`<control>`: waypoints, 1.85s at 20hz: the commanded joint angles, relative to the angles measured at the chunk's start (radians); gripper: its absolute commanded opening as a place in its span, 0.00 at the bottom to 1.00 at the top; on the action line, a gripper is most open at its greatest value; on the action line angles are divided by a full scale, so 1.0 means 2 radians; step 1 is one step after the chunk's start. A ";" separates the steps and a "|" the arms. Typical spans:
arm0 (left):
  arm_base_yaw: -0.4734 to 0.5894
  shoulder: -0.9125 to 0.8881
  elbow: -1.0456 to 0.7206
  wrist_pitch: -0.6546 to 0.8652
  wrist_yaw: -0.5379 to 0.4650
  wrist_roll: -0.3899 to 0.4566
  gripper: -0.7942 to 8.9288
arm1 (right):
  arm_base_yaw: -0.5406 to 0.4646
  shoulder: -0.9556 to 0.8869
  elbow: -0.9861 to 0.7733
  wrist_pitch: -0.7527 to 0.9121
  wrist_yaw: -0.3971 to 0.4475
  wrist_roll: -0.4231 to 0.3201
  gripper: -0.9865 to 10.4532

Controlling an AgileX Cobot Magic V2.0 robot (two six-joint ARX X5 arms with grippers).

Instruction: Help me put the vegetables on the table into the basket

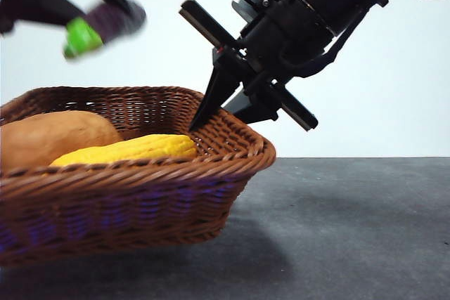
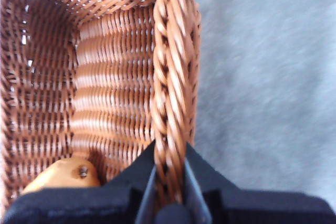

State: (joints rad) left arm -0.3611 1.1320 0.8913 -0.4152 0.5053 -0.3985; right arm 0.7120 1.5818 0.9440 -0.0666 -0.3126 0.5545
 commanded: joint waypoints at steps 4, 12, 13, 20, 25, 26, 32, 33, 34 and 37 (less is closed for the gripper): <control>-0.036 0.103 -0.005 0.099 -0.006 -0.107 0.07 | 0.000 0.002 0.001 -0.007 -0.001 -0.002 0.08; -0.043 0.122 -0.005 0.059 -0.057 -0.145 0.08 | 0.000 0.002 0.001 -0.016 0.016 -0.029 0.08; -0.043 0.124 -0.005 0.054 -0.057 -0.146 0.11 | 0.000 0.002 0.001 -0.016 0.014 -0.030 0.08; -0.061 0.131 -0.005 0.036 -0.055 -0.153 0.35 | 0.001 0.002 0.001 -0.019 -0.013 -0.035 0.08; -0.056 0.117 -0.002 0.032 -0.034 -0.125 0.34 | -0.002 0.002 0.001 -0.020 -0.019 -0.035 0.08; -0.053 0.107 -0.002 0.027 -0.034 -0.114 0.34 | -0.008 0.002 0.001 -0.020 -0.020 -0.035 0.08; 0.012 -0.005 0.000 -0.047 -0.034 -0.028 0.34 | -0.044 -0.019 0.003 -0.024 -0.042 -0.035 0.08; 0.018 -0.026 0.000 -0.052 -0.034 -0.016 0.34 | -0.051 -0.023 0.011 -0.032 -0.042 -0.041 0.08; 0.022 -0.051 0.000 -0.059 -0.034 -0.002 0.34 | -0.060 -0.027 0.025 -0.051 -0.042 -0.050 0.08; 0.028 -0.123 0.000 -0.088 -0.039 0.052 0.16 | -0.092 -0.028 0.093 -0.143 -0.035 -0.101 0.08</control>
State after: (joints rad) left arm -0.3096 0.8837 0.8925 -0.5938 0.4252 -0.3412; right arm 0.5251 1.5421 1.1183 -0.3759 -0.3737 0.3790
